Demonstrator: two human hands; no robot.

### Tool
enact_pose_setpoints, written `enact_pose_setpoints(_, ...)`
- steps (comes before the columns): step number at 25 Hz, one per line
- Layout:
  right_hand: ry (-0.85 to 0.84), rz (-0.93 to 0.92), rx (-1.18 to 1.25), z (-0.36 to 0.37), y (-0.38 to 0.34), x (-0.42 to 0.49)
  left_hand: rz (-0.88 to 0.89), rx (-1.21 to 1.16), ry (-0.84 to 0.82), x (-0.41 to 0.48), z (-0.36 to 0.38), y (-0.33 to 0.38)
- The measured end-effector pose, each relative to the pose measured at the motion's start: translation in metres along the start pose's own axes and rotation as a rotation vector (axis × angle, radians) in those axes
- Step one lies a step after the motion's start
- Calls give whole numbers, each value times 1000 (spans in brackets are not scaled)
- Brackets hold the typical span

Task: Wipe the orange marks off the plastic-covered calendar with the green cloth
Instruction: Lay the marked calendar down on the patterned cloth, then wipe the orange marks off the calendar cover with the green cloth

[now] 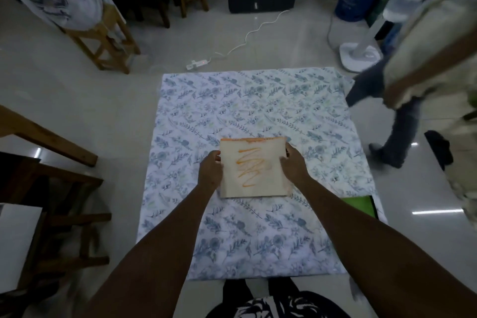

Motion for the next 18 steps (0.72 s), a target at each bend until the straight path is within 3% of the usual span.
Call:
enact_pose_setpoints(3, -54, -43, -122, 8, 1, -4, 72, 112, -39, 5, 13, -9)
enact_pose_setpoints(7, 7, -150, -119, 11, 2, -19, 73, 249, -47, -5, 22, -15)
enact_pose_setpoints(10, 68, -213, -165, 6, 18, -39, 296, 424, -22, -30, 31, 8)
enact_pose_setpoints(13, 184, -276, -304, -13, 45, -67, 459, 400, -129, -53, 56, 32)
enact_pose_setpoints(16, 280, -232, -487, -37, 79, -98, 671, 553, -194, -75, 95, 49)
enact_pose_setpoints(18, 318, -164, -577, -52, 106, -120, 721, 581, -260, -87, 123, 60)
Point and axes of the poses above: each hand's wrist, its own x-axis towards the middle knuckle, its own z-axis out of the palm, y = z × x, the point moved 5 cm from there along x, towards the middle knuckle, and after that the axes turned 4 degrees about -y, right-handed, at the moved point
